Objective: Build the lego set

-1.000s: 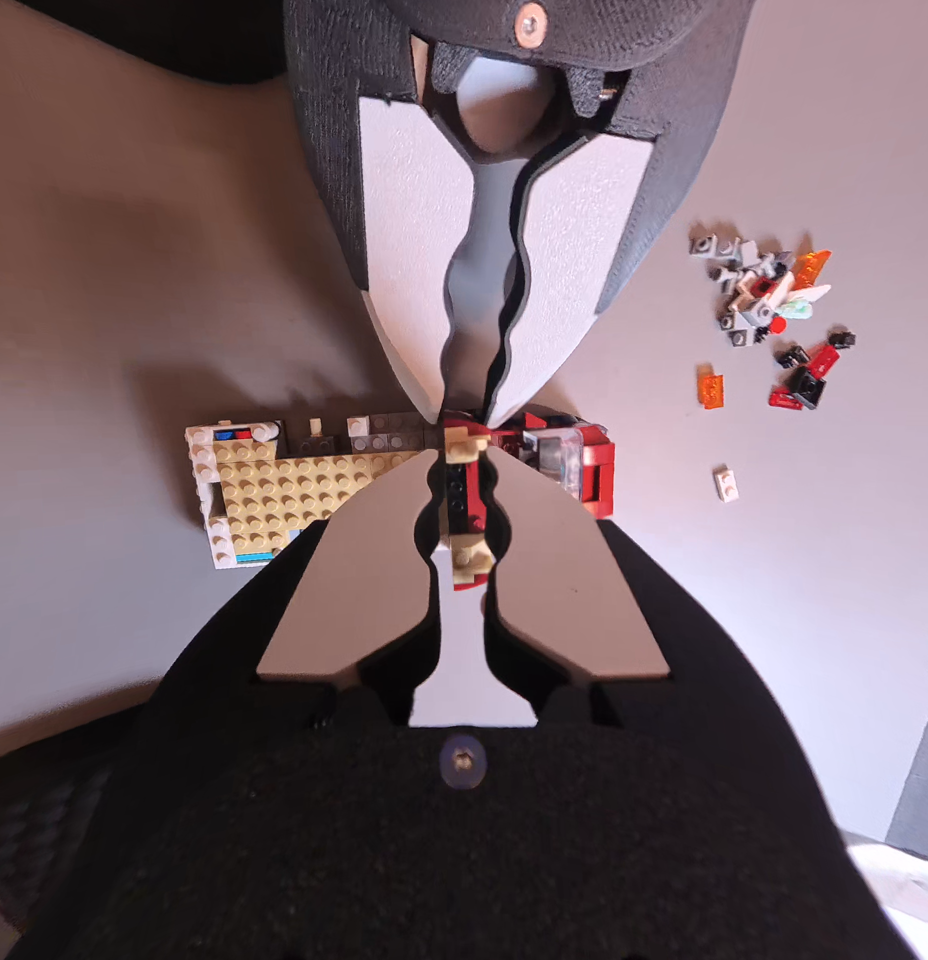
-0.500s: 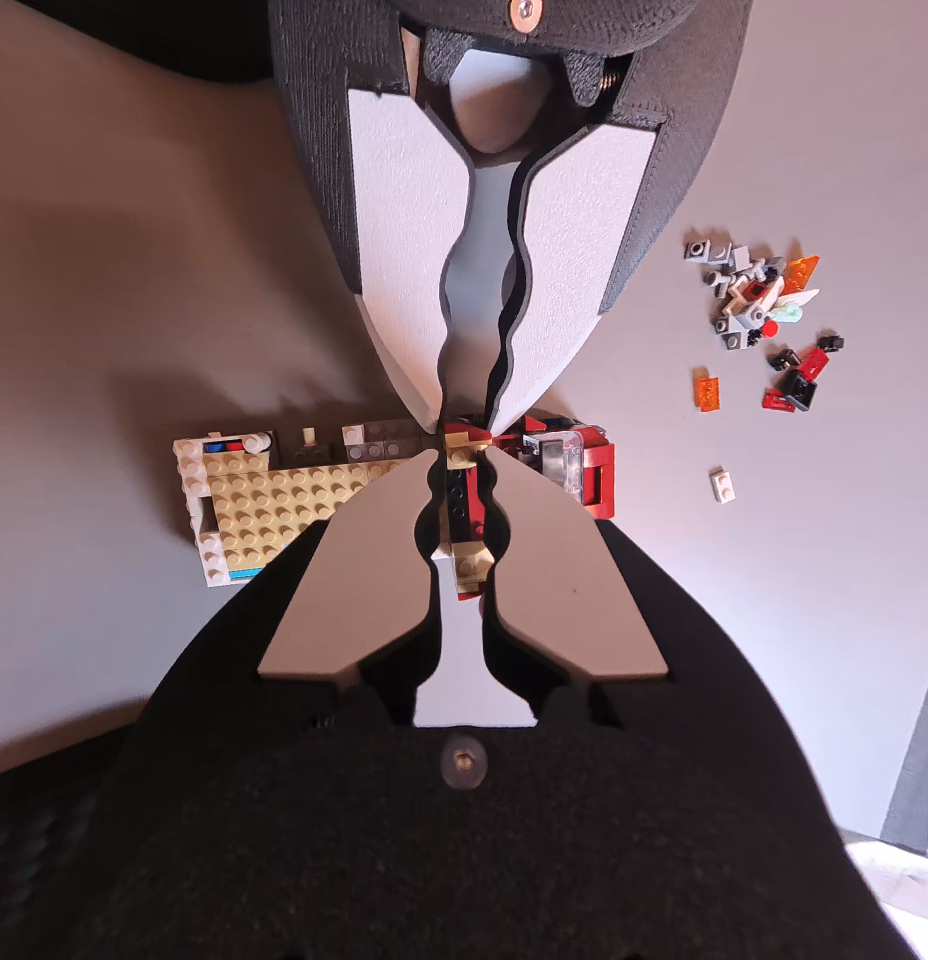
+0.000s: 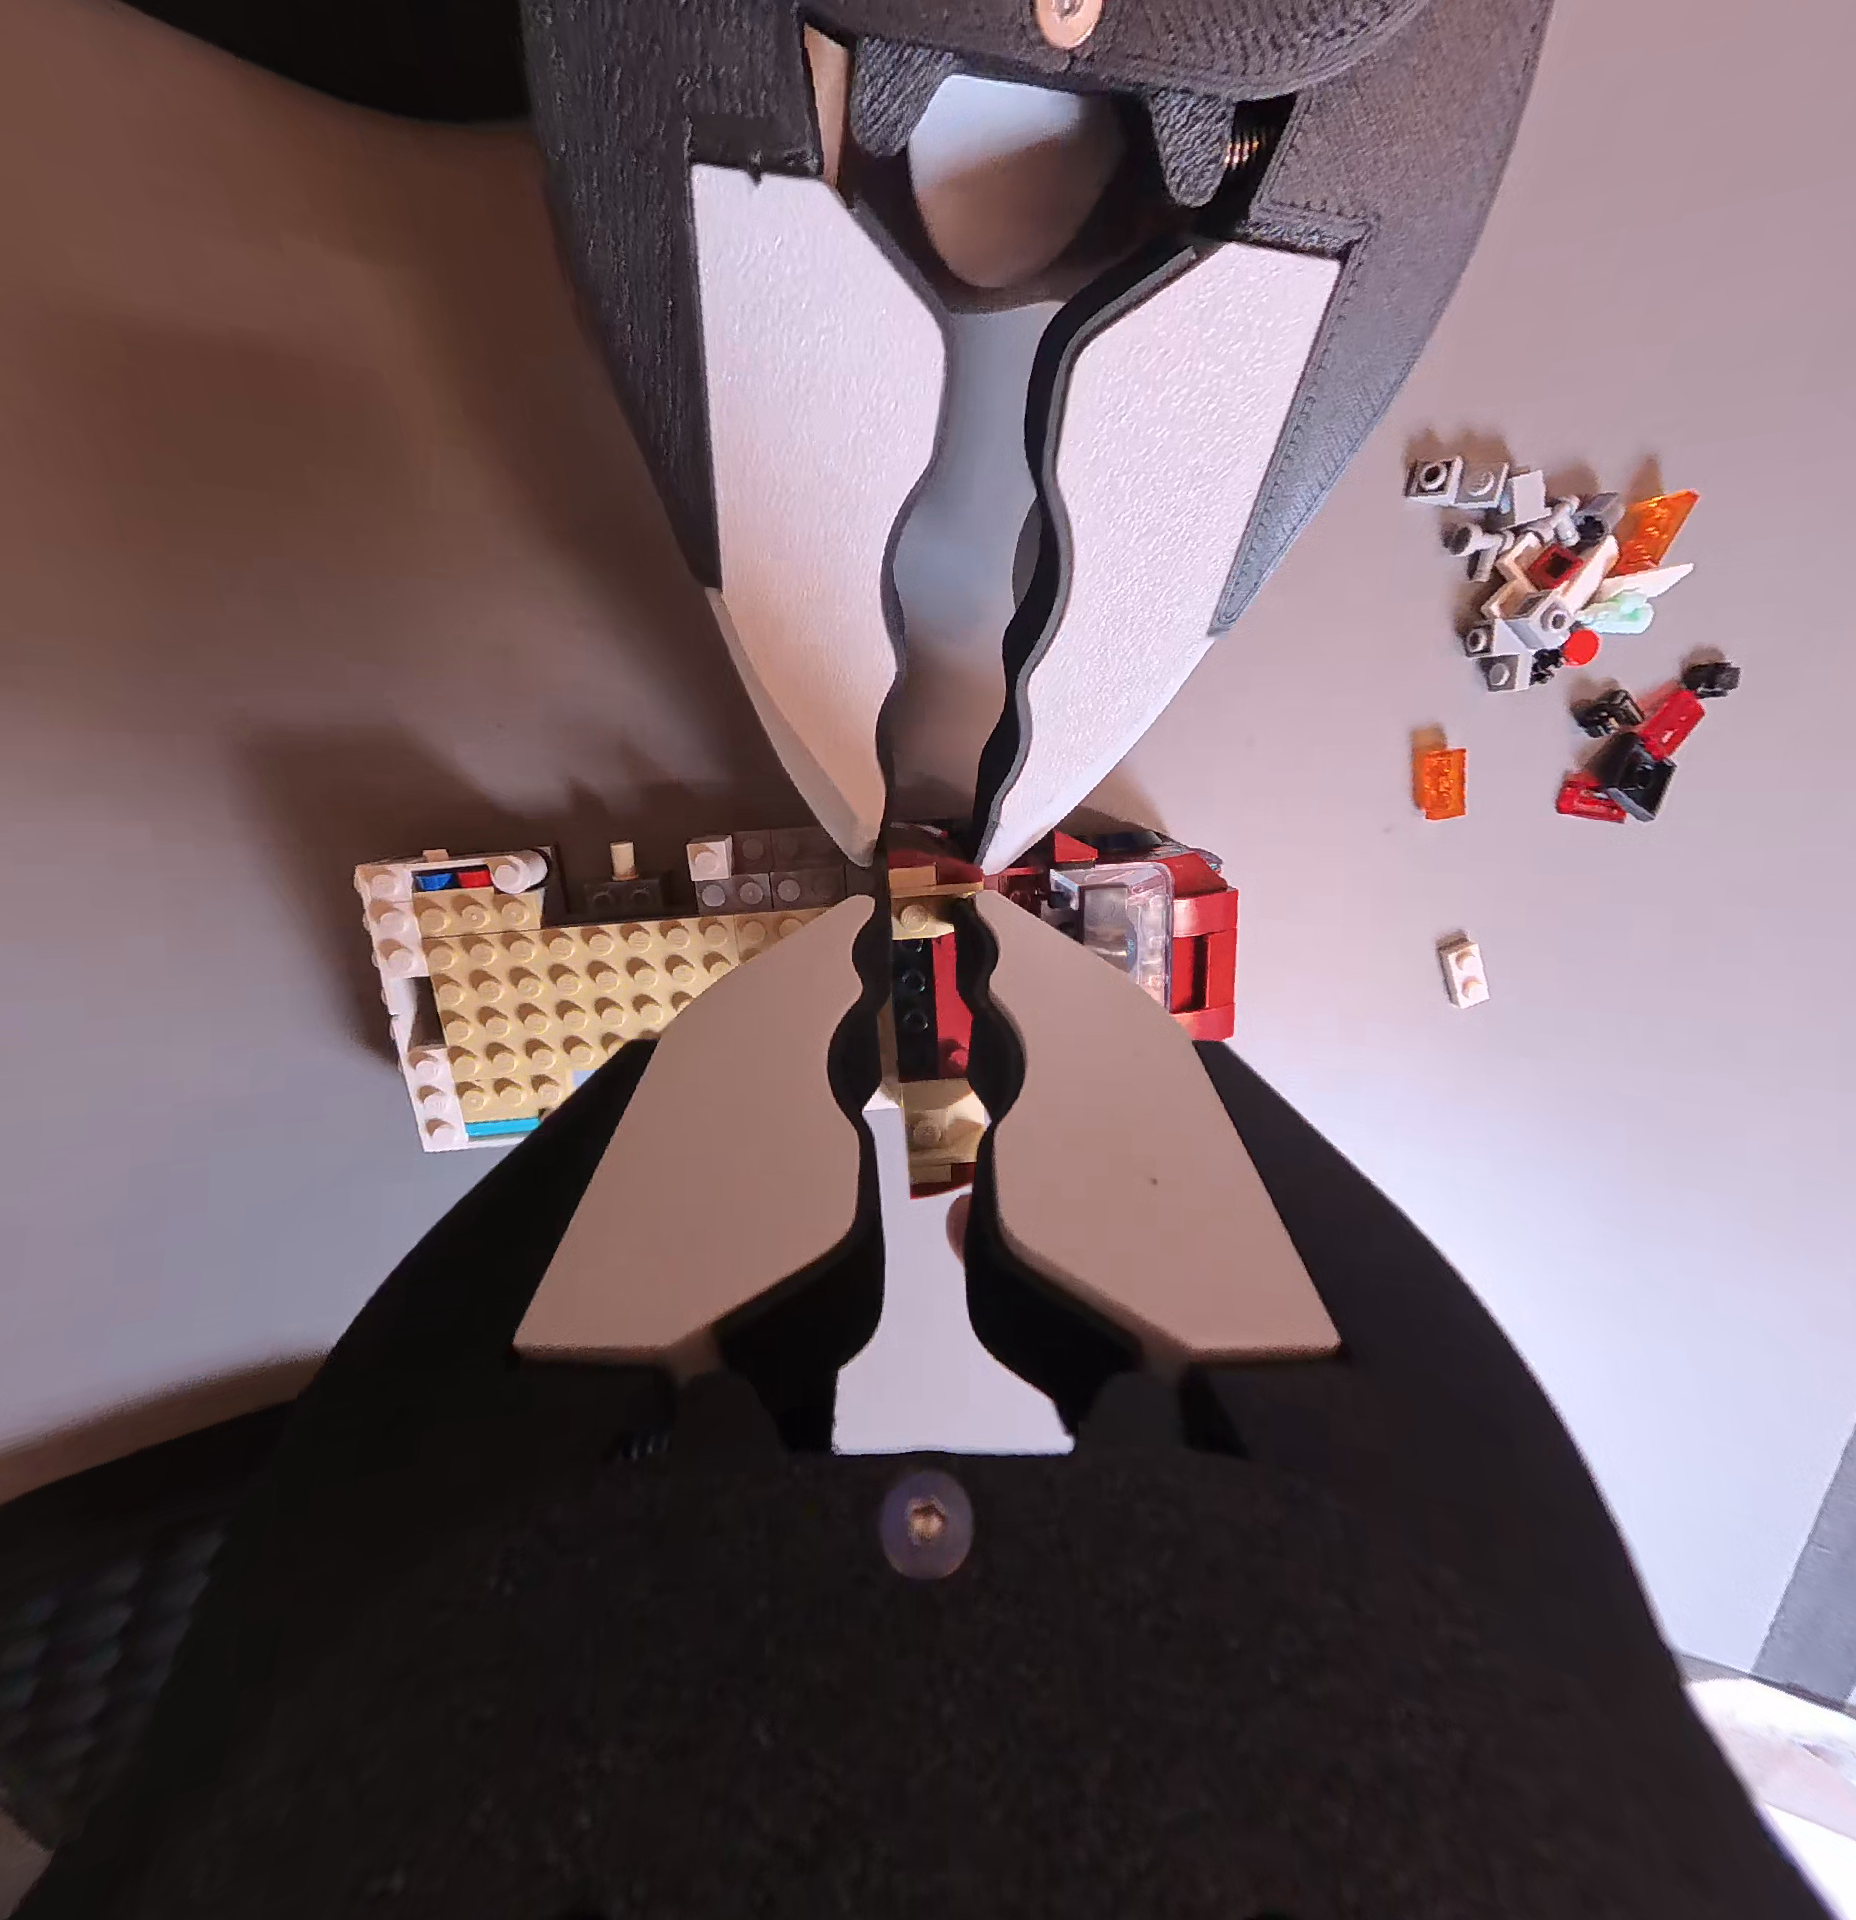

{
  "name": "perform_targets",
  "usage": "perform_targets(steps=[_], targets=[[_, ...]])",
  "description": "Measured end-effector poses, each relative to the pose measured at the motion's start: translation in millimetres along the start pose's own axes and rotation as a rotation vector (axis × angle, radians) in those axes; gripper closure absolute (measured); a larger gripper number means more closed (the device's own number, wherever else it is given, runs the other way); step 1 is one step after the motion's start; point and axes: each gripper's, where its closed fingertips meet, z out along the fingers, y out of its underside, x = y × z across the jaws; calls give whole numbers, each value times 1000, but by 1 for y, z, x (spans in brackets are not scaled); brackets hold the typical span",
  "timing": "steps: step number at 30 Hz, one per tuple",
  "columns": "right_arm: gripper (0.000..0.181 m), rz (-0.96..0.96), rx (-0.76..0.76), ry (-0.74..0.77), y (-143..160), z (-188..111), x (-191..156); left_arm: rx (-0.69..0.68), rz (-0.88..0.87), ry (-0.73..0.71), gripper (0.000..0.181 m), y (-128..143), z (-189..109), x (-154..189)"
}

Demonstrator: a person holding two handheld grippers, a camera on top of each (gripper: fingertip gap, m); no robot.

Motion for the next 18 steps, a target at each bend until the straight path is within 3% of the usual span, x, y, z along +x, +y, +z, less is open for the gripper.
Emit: perform_targets(steps=[3, 6, 10, 18], targets=[[170, 14, 52, 58, 1, -3, 1, 12, 8, -10, 164, -1, 1, -2], [157, 82, 155, 82, 2, -21, -3, 19, 20, -10, 164, 0, 0, -1], [153, 174, 241, 142, 27, -35, -8, 21, 38, -16, 164, 0, 0, -1], [153, 321, 462, 219, 64, -33, -8, 45, 51, -46, 162, -2, -4, -7]])
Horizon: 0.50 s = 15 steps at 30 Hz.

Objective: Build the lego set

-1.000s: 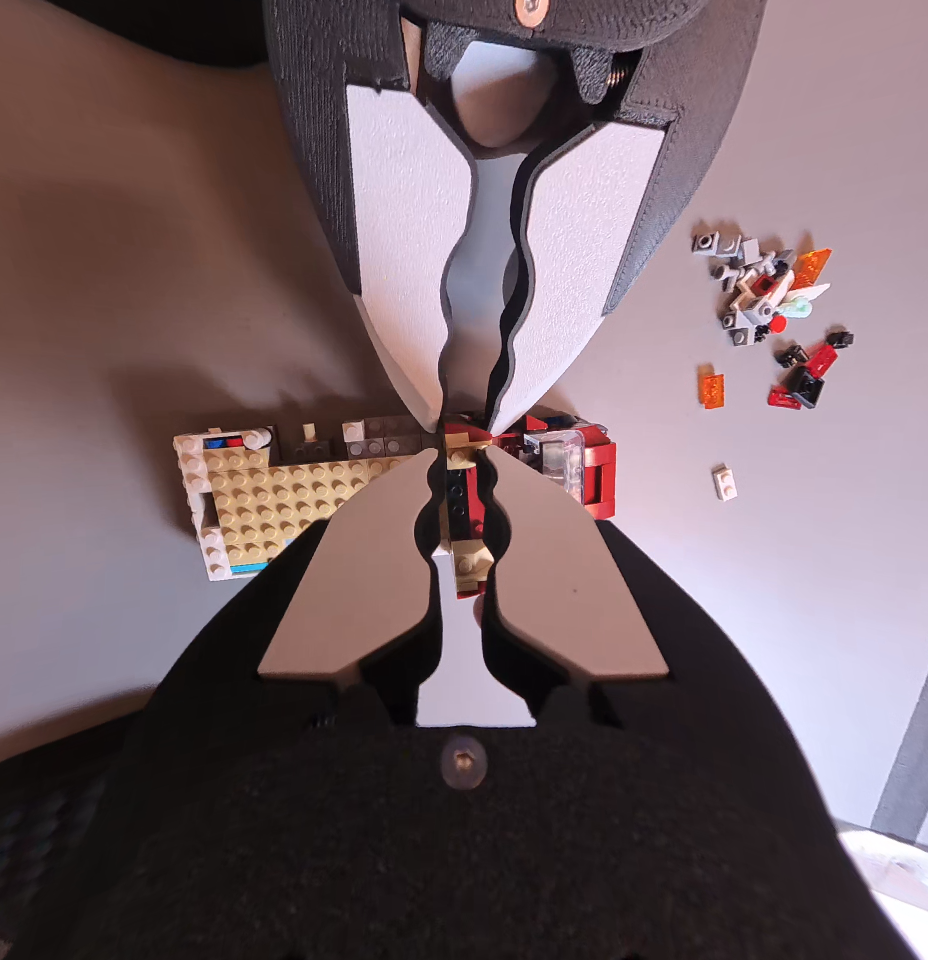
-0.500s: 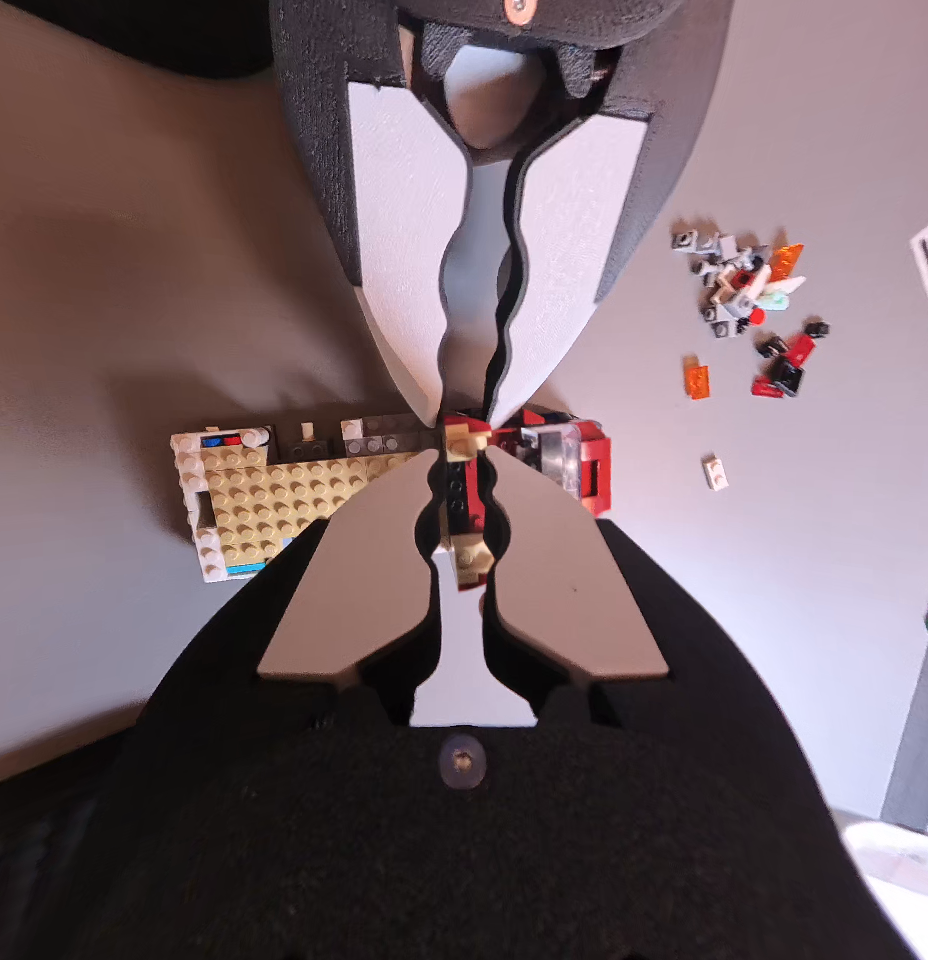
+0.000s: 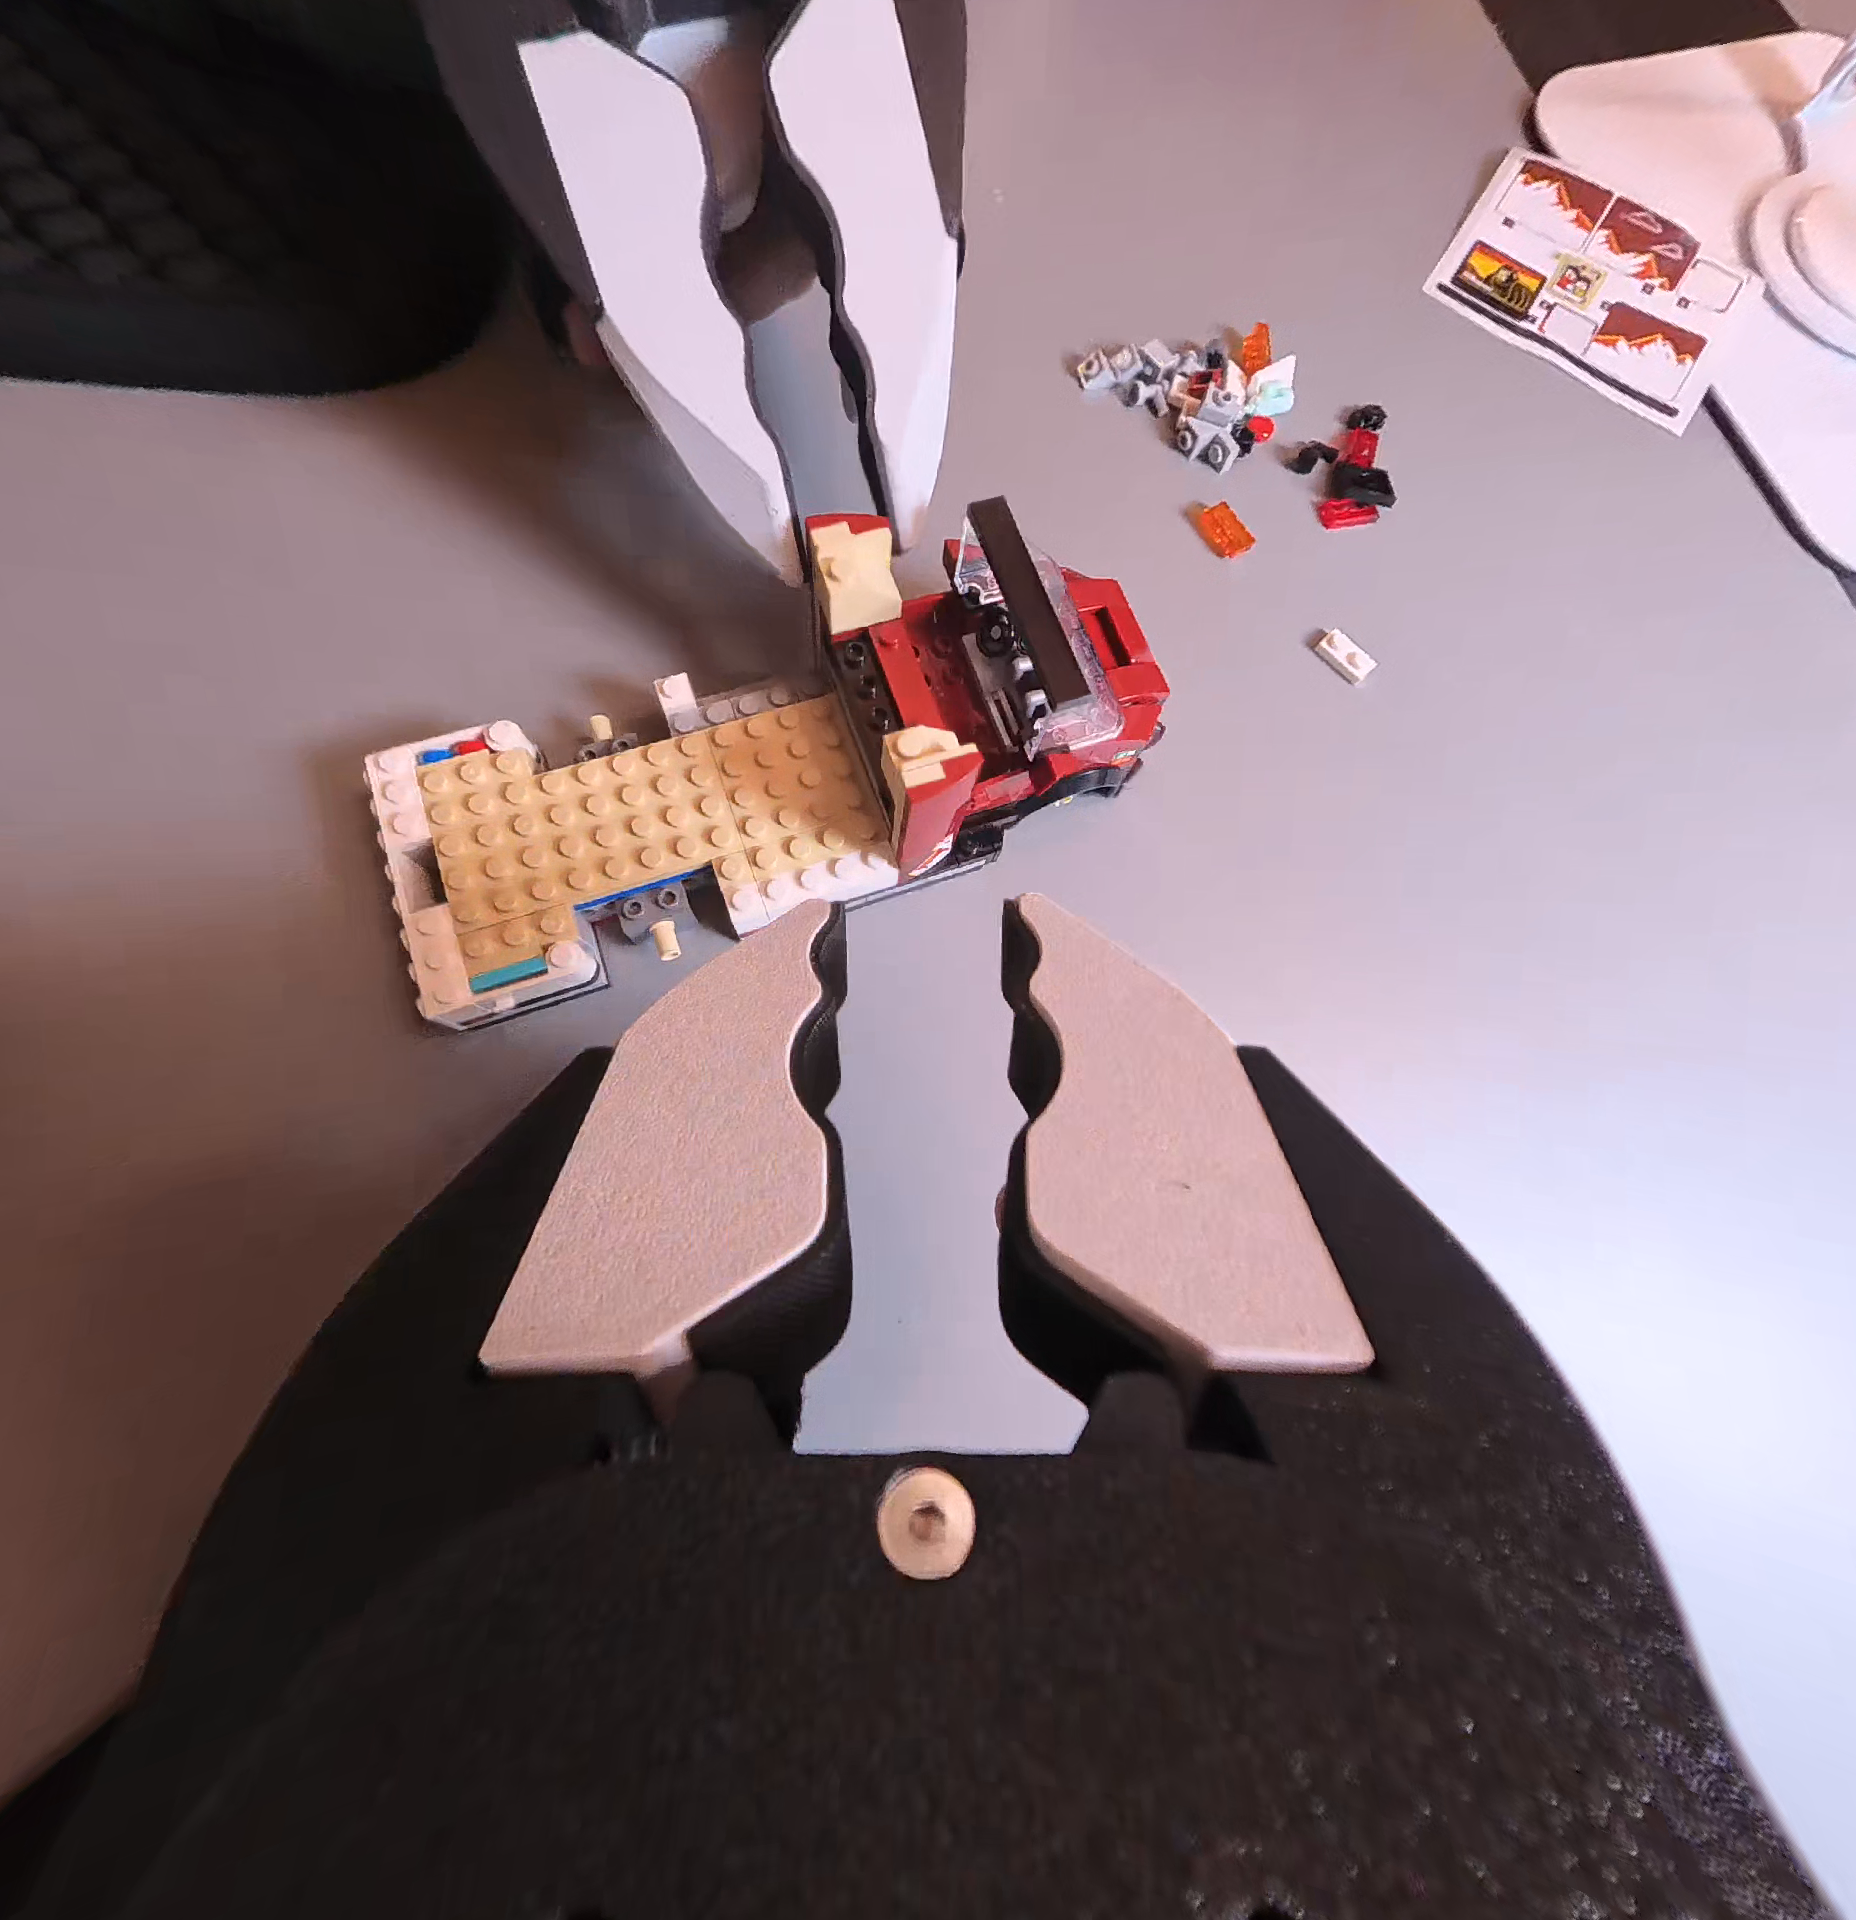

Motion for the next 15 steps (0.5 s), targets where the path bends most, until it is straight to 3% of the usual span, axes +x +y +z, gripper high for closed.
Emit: perform_targets(steps=[6, 15], targets=[[153, -56, 59, -17, -5, 13, 0, 14, 28, -44, 161, -11, -9, 0], [163, -123, 92, -54, -14, 31, 4, -118, 65, -104, 161, -4, 6, -1]])
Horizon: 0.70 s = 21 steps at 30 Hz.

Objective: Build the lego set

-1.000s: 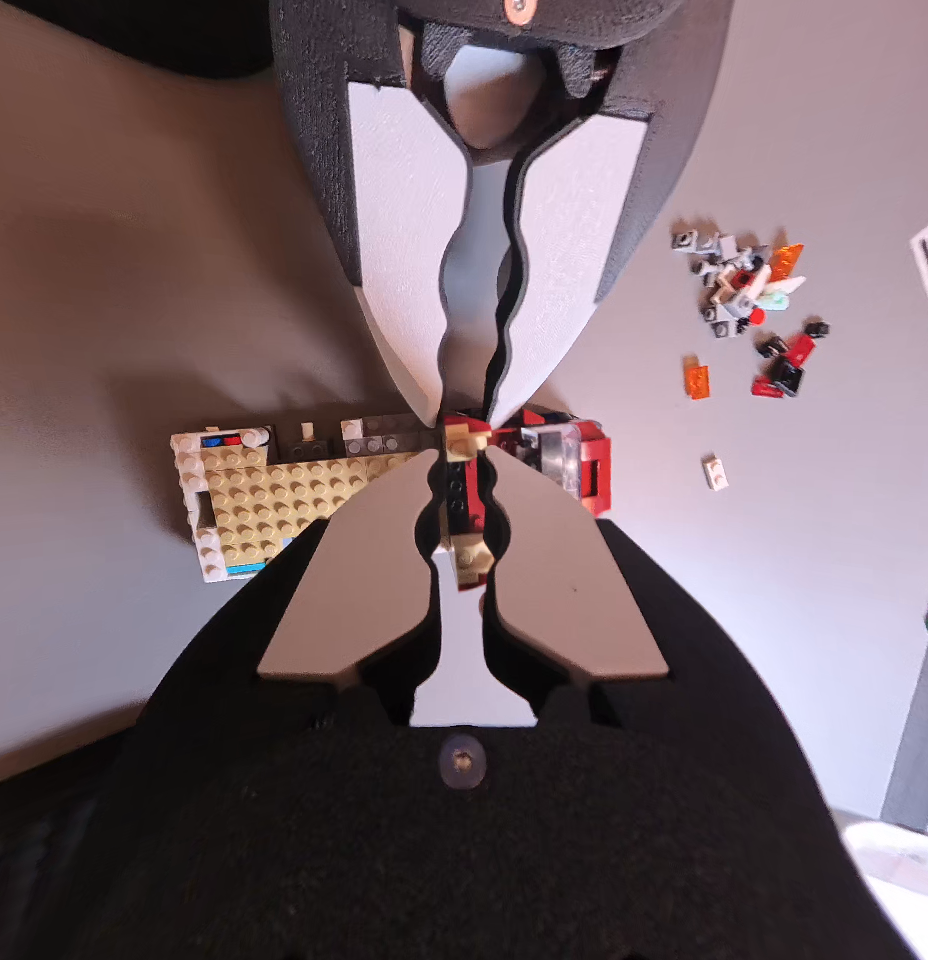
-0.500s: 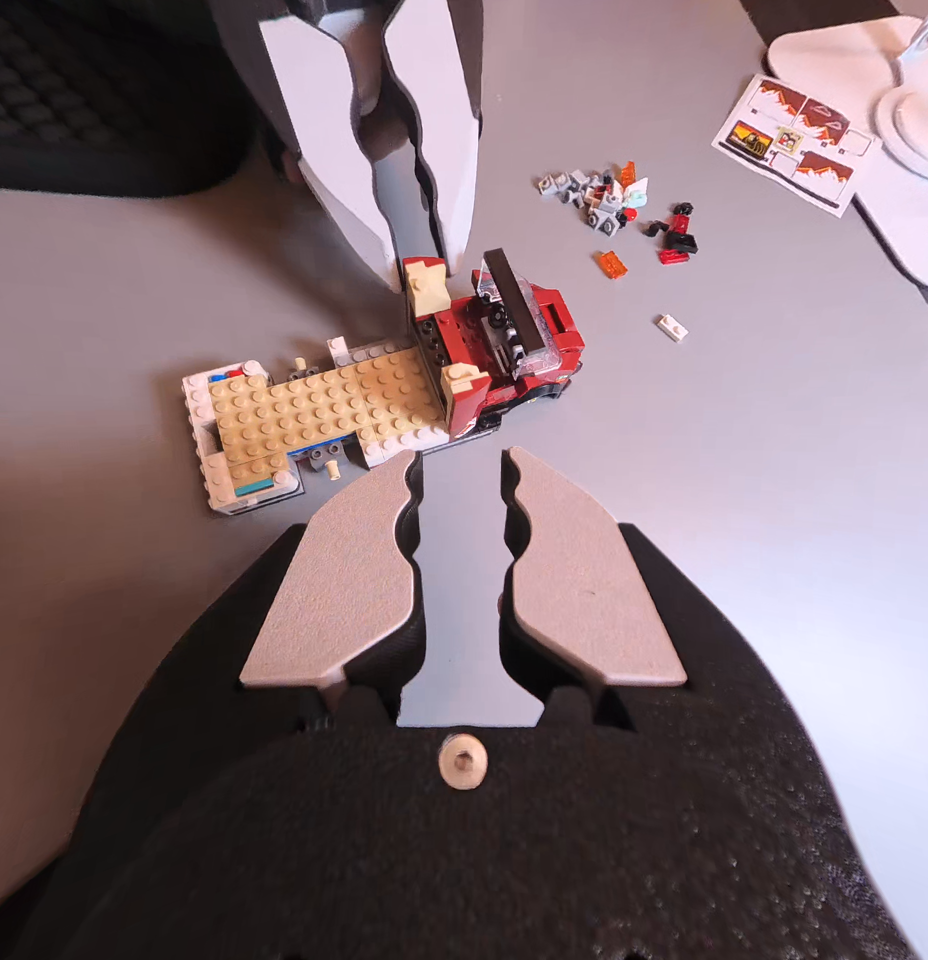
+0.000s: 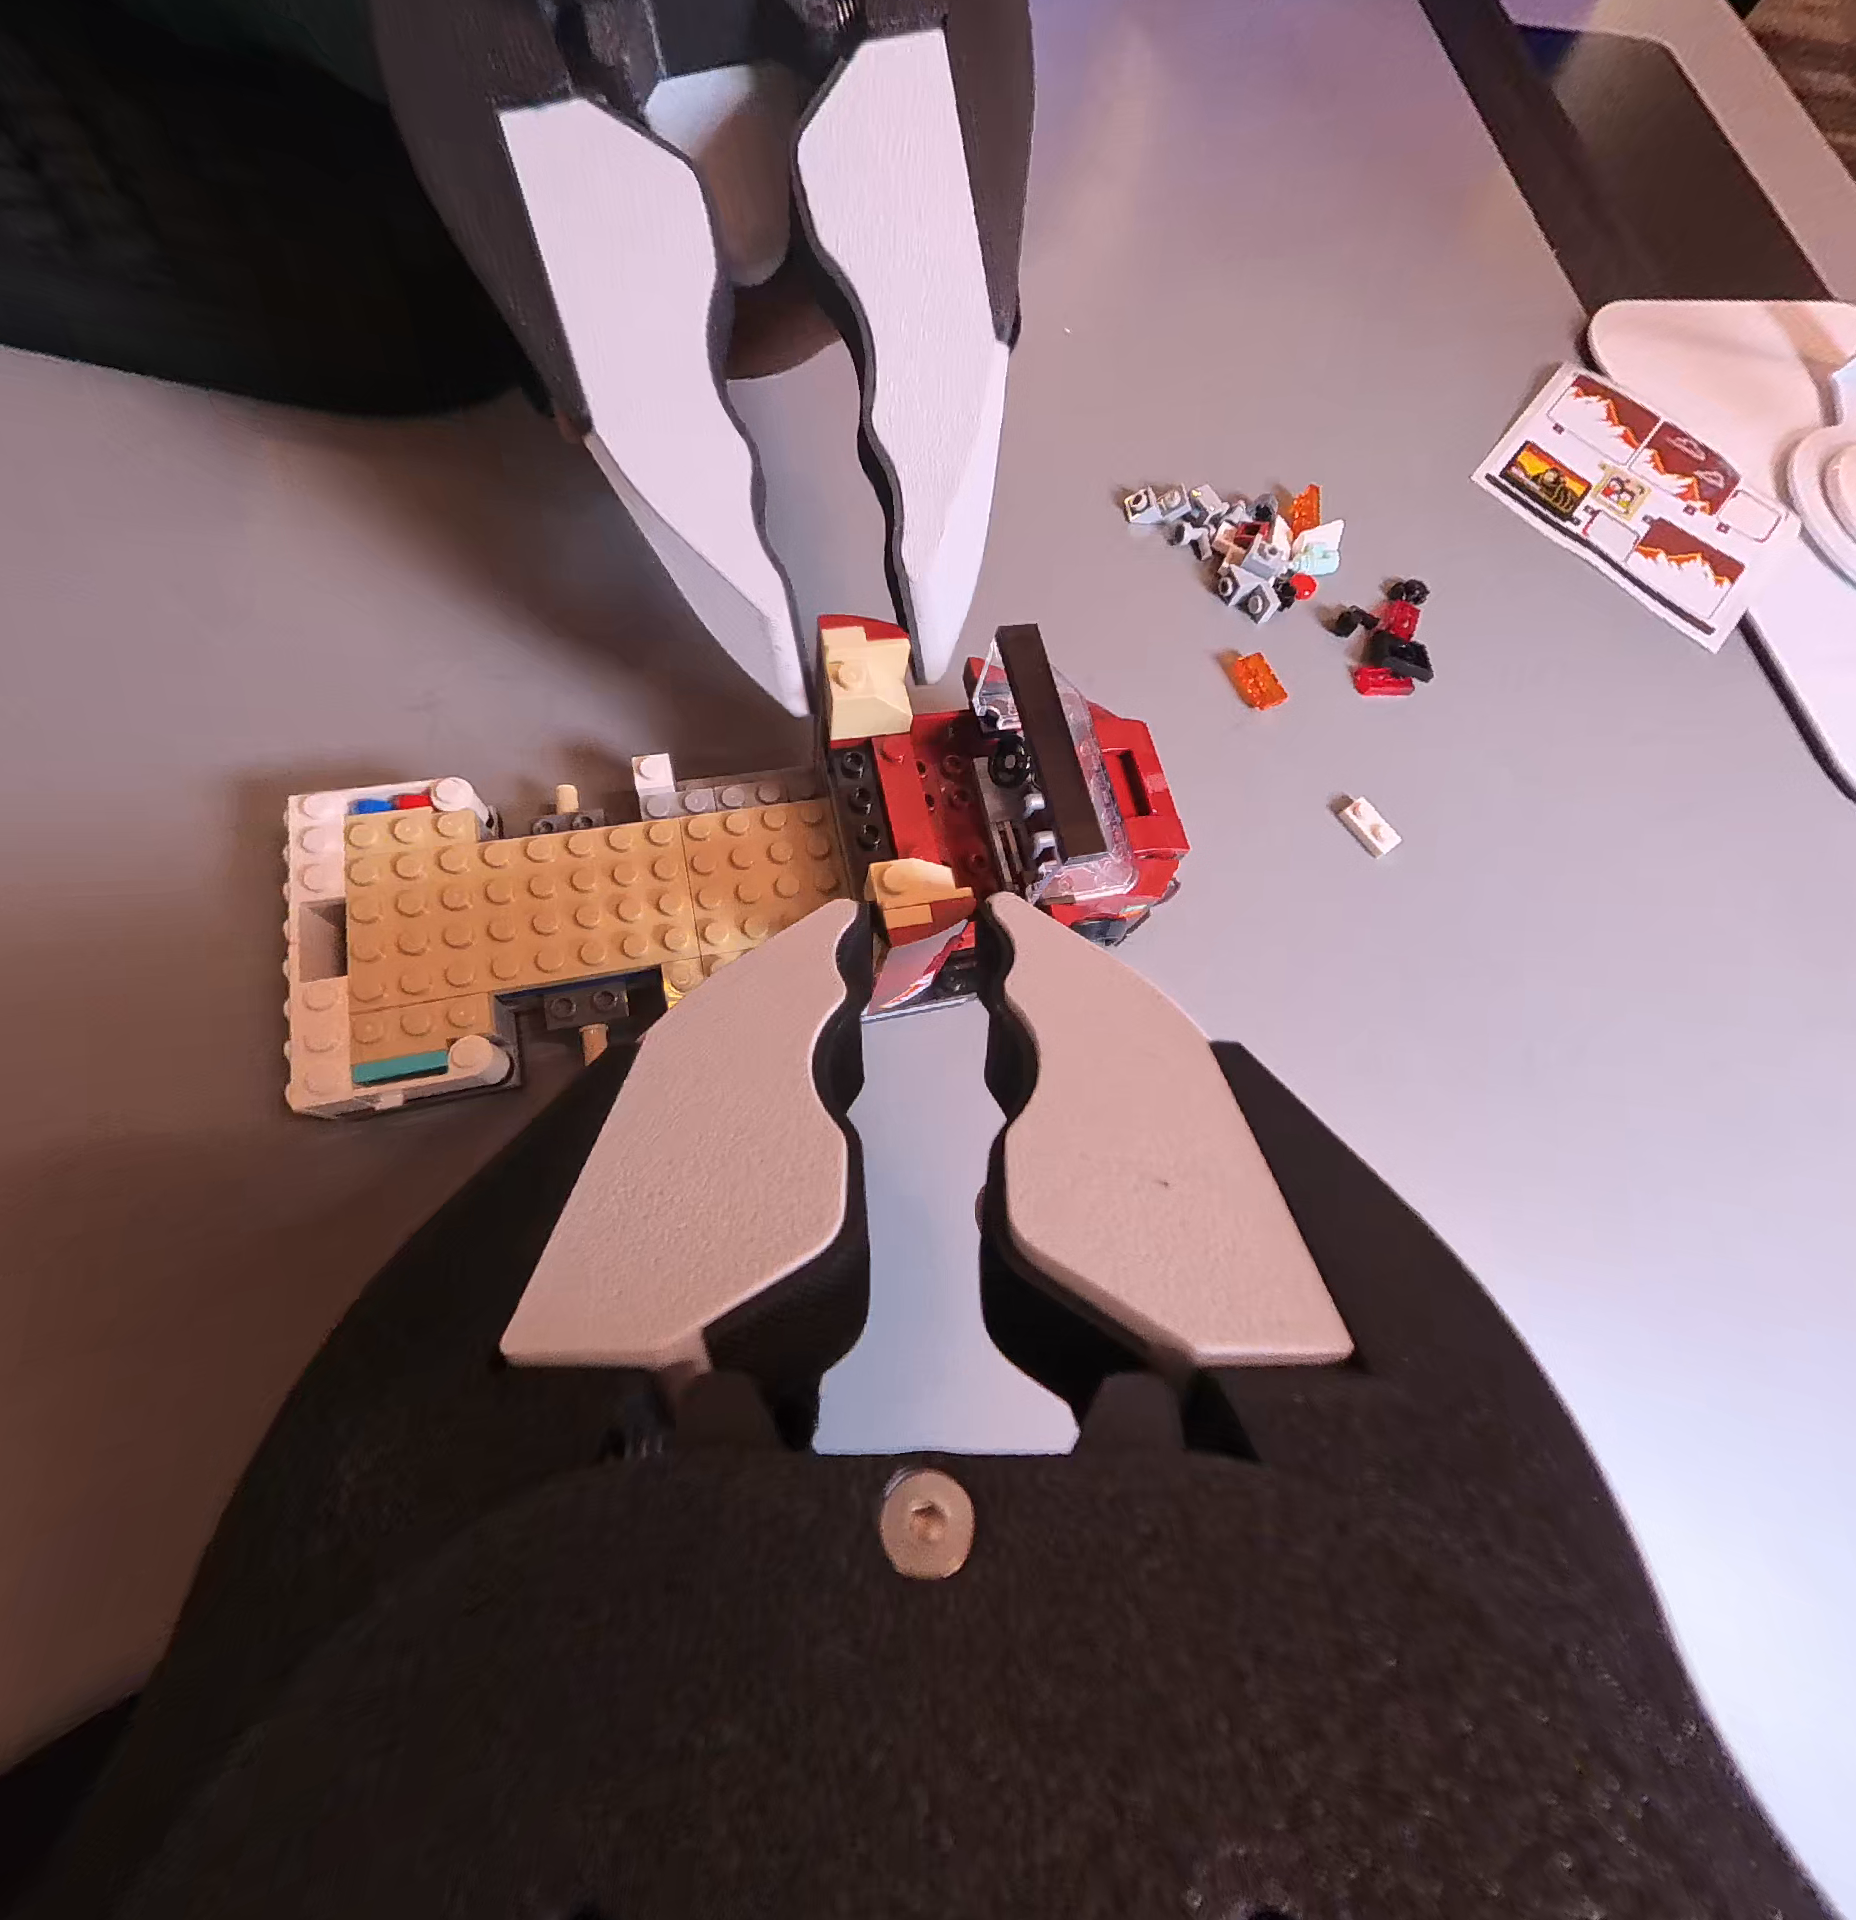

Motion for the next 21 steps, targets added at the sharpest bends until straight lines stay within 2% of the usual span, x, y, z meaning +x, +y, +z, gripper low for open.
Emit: perform_targets(steps=[10, 17, 21], targets=[[164, 12, 42, -2, -1, 1, -1, 31, -35, -17, 163, 2, -1, -8], [163, 26, 83, -35, -3, 1, -9, 26, -92, -115, 164, 10, -4, -25], [163, 38, 99, -32, -4, 2, -11, -11, -104, -217, 166, 16, -7, -35]])
